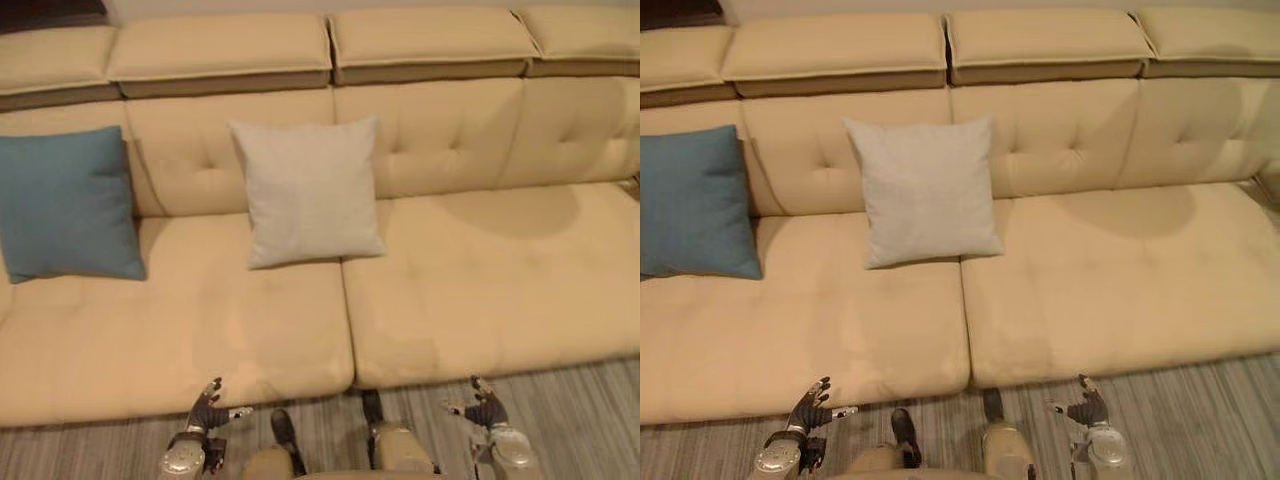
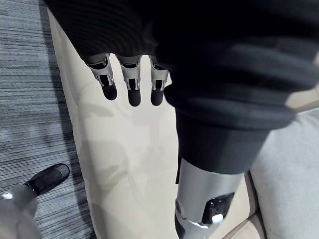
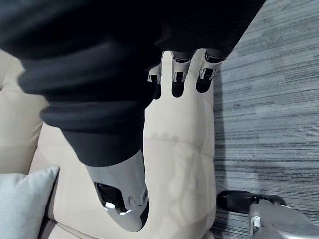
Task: Pick up cushions and gather them together orderly.
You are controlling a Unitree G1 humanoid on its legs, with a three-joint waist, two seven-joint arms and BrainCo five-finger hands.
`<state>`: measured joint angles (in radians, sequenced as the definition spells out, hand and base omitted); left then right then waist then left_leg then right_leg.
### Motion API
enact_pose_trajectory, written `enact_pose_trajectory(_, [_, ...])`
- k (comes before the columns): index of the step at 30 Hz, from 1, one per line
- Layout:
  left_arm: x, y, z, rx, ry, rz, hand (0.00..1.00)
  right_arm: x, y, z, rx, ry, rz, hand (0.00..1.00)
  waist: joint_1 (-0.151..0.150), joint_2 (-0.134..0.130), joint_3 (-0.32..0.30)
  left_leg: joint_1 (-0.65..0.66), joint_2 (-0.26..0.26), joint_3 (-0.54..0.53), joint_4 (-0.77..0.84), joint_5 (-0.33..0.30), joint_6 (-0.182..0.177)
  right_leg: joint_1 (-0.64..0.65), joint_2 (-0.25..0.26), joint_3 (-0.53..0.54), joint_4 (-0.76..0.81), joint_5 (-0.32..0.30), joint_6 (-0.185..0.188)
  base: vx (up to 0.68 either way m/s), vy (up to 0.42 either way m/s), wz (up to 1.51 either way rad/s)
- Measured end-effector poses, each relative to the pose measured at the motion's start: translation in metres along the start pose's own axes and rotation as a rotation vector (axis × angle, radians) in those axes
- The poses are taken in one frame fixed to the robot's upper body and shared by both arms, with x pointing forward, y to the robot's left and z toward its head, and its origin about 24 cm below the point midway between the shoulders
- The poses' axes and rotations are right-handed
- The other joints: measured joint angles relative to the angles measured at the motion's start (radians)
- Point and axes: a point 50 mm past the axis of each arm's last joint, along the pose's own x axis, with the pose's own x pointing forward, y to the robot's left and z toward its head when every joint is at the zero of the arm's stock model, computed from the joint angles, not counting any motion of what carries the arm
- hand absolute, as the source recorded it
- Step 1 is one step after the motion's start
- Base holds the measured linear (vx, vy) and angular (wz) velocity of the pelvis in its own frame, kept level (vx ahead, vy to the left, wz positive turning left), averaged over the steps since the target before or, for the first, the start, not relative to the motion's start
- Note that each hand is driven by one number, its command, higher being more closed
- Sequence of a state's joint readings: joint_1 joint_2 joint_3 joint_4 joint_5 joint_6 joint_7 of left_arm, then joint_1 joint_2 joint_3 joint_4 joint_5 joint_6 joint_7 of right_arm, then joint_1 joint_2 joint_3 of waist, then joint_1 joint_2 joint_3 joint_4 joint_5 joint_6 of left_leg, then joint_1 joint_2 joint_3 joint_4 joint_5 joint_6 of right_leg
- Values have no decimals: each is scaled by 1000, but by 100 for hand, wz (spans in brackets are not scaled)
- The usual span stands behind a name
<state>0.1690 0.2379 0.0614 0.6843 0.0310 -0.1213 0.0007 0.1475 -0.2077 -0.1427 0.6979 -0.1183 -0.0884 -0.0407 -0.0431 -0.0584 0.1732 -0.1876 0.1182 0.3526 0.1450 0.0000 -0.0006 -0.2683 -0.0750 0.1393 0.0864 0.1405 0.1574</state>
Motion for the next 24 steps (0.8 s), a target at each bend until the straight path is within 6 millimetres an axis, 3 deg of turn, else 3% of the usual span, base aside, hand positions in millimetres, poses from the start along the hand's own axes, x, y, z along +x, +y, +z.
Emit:
enact_pose_trajectory(1, [0, 0, 3, -15, -18, 8, 0, 2, 2, 4, 5, -7, 4, 0, 7, 28, 16, -23, 42, 8, 26, -11, -5, -29, 14, -33, 111, -29, -21, -176, 10, -9])
enact_pose_trajectory(2, [0, -1, 5, -23, -27, 12, 0, -1, 6, -1, 12, 4, 12, 0, 4, 35, 22, -14, 51, -20, 37, -16, 3, -68, 16, -72, 422, -188, -76, -150, 1, 14])
enact_pose_trajectory(3, [-1, -1, 5, -25, -27, 14, 0, -5, 8, -7, 18, 22, 17, 0, 5, 44, 27, -4, 50, -33, 40, -15, 4, -65, 10, -83, 553, -240, -72, -116, -20, 49])
enact_pose_trajectory(5, [-7, 1, -3, -25, -10, 30, 0, -9, 17, -13, 9, 36, 50, 0, 15, 15, 5, -10, 42, -53, 50, 4, 3, 19, -10, -74, 732, -316, -12, -159, -87, 38])
enact_pose_trajectory(7, [-8, -1, -4, -32, -6, 37, 0, -8, 18, -9, 12, 17, 48, 0, 38, -9, -10, -50, 35, -58, 53, 36, -5, 71, -26, -69, 684, -358, -7, -237, -160, 10])
enact_pose_trajectory(8, [-6, -2, 2, -42, -29, 39, 0, -4, 16, 1, 13, -16, 39, 0, 60, -20, -17, -105, 43, -61, 57, 70, -17, 99, -21, -73, 548, -435, -36, -278, -249, -5])
enact_pose_trajectory(9, [-6, -5, 5, -55, -40, 40, 0, -1, 14, 7, 15, -35, 32, 0, 64, -18, -19, -132, 52, -67, 56, 90, -22, 103, -13, -87, 491, -460, -55, -276, -248, -7])
enact_pose_trajectory(11, [-6, -16, 6, -85, -41, 24, 0, 4, 9, 20, 27, -74, 11, 0, 64, 22, -5, -175, 66, -90, 18, 157, -44, 113, 18, -116, 383, -501, -105, -295, -189, 3])
enact_pose_trajectory(12, [-7, -25, 4, -117, -31, 7, 0, 7, 3, 24, 23, -81, -8, 0, 54, 73, 20, -170, 88, -117, -27, 182, -64, 118, 51, -143, 365, -493, -121, -354, -154, 23])
enact_pose_trajectory(13, [-8, -30, 3, -123, -23, -2, 0, 5, 0, 19, 28, -59, -22, 0, 54, 87, 21, -154, 89, -133, -58, 146, -113, 119, 55, -163, 363, -480, -141, -371, -130, 35])
enact_pose_trajectory(14, [-7, -30, 5, -125, -29, -3, 0, 3, -1, 13, 27, -41, -28, 0, 56, 70, 26, -149, 89, -135, -46, 120, -136, 120, 48, -171, 355, -467, -152, -323, -107, 23])
enact_pose_trajectory(16, [-9, -31, 3, -127, -26, -3, 0, 3, -3, 14, 29, -44, -45, 0, 58, 64, 22, -154, 80, -155, 126, 94, -99, 106, 32, -169, 348, -445, -164, -293, -85, -1])
enact_pose_trajectory(18, [-10, -32, 2, -132, -21, -5, 0, 3, -5, 17, 29, -62, -49, 0, 55, 77, 15, -130, 67, -177, 232, 1, -99, 89, 35, -146, 330, -414, -159, -175, -10, -23])
enact_pose_trajectory(20, [-10, -33, 2, -138, -20, -5, 0, 7, -2, 26, 35, -86, -41, 0, 58, 87, 10, -79, 45, -247, 207, -73, -113, 58, 55, -103, 295, -363, -144, -109, 51, -50])
enact_pose_trajectory(21, [-10, -34, 2, -141, -21, -7, 0, 7, -1, 28, 37, -89, -41, 0, 58, 92, 7, -65, 42, -257, 178, -82, -120, 54, 60, -94, 286, -351, -142, -128, 96, -57])
enact_pose_trajectory(24, [-8, -36, 6, -146, -31, -13, 0, 6, 5, 25, 53, -81, -31, 0, 56, 71, 2, -11, 36, -232, 103, -90, -134, 59, 59, -45, 238, -306, -116, -142, 114, -52])
